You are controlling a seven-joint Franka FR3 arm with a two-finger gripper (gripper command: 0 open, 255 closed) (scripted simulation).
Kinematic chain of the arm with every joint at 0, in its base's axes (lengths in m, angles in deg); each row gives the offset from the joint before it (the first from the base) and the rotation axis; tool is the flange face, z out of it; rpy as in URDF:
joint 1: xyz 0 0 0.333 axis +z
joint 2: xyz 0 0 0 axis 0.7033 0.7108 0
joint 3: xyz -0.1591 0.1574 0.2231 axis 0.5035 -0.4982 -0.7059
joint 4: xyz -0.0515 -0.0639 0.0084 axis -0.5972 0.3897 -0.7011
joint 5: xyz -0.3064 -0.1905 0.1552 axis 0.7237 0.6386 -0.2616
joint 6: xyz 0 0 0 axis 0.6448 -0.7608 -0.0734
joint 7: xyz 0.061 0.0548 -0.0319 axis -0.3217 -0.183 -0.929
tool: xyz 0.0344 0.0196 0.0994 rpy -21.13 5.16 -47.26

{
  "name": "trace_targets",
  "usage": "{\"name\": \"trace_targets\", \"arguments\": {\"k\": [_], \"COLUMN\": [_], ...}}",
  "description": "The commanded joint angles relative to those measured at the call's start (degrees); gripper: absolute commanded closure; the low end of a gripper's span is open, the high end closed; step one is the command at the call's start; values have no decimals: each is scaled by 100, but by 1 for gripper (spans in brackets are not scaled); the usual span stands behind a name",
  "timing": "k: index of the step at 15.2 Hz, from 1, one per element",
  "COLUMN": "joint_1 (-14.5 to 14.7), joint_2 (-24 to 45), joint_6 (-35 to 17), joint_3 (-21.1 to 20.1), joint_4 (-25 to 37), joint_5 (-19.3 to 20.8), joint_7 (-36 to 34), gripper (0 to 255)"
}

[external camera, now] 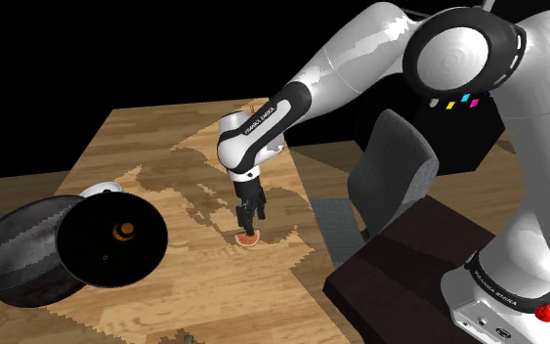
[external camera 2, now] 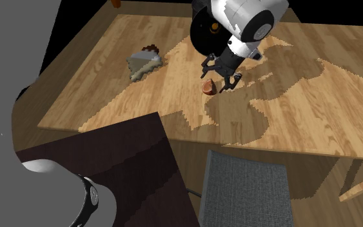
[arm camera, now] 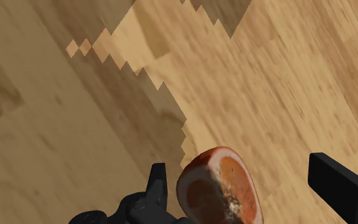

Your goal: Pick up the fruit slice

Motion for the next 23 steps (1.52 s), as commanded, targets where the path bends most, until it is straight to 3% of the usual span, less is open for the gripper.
{"name": "trace_targets", "arguments": {"k": [1, 10, 11, 23], "joint_1": [69, 111, 116, 94], "joint_2": [302, 783, 789, 587], "joint_6": [35, -254, -252, -145], "joint_3": [-38, 0, -1, -15], "joint_4": [296, 480, 490, 396], "joint_5": [9, 39, 39, 27], "joint_7": [15, 76, 71, 53], "gripper": [0, 0, 255, 255]}}
